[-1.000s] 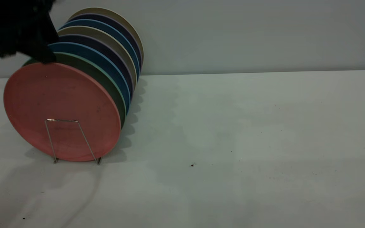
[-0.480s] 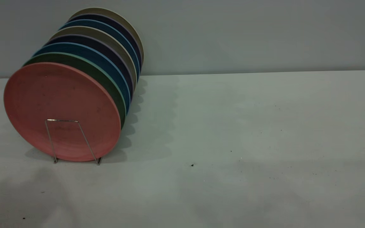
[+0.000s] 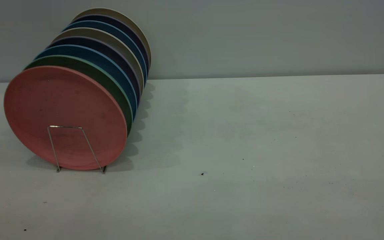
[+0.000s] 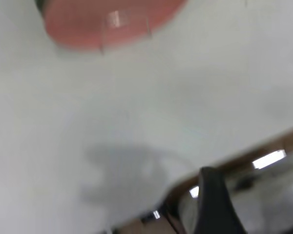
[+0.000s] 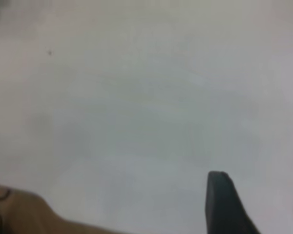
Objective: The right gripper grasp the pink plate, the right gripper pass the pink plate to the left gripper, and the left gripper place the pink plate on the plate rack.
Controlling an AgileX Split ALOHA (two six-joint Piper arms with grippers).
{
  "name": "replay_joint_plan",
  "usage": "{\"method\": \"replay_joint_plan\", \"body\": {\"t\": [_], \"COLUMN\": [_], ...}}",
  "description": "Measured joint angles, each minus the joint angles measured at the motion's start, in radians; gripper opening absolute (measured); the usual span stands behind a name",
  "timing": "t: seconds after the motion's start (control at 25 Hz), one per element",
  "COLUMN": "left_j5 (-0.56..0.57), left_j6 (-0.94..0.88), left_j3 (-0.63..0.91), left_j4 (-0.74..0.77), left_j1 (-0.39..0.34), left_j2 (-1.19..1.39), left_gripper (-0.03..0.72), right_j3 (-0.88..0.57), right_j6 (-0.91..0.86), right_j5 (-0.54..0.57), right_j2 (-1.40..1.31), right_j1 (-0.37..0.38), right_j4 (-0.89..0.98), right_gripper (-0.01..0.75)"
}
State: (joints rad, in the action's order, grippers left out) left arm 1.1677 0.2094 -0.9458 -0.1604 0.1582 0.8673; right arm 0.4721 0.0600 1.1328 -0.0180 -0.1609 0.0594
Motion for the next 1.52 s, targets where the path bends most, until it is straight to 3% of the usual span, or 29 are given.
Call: {"method": "replay_joint_plan", "body": {"t": [0.24, 0.52, 1.32, 1.52], "left_j5": [-0.071, -0.078, -0.044, -0.040], "left_j6": [-0.080, -0.110, -0.178, -0.178], "left_j3": [0.311, 0.444, 0.460, 0.460], "left_j4": [0.024, 0.094, 0.147, 0.146], "left_j1": [0.000, 0.000, 0.001, -0.053], "left_j2": [-0.195, -0.419, -0.813, -0.885], "left_gripper": [0.458, 0.458, 0.458, 0.458], "right_j3": [0.000, 0.000, 0.000, 0.000], "right_j6": [0.000, -0.001, -0.001, -0.001], "right_j5": [0.000, 0.001, 0.001, 0.001], "right_j2": [0.035, 0.035, 0.037, 0.037], "right_j1": [-0.026, -0.050, -0.047, -0.012], "right_j4": [0.000, 0.002, 0.002, 0.003], "right_gripper": [0.366, 0.366, 0.365, 0.365]}}
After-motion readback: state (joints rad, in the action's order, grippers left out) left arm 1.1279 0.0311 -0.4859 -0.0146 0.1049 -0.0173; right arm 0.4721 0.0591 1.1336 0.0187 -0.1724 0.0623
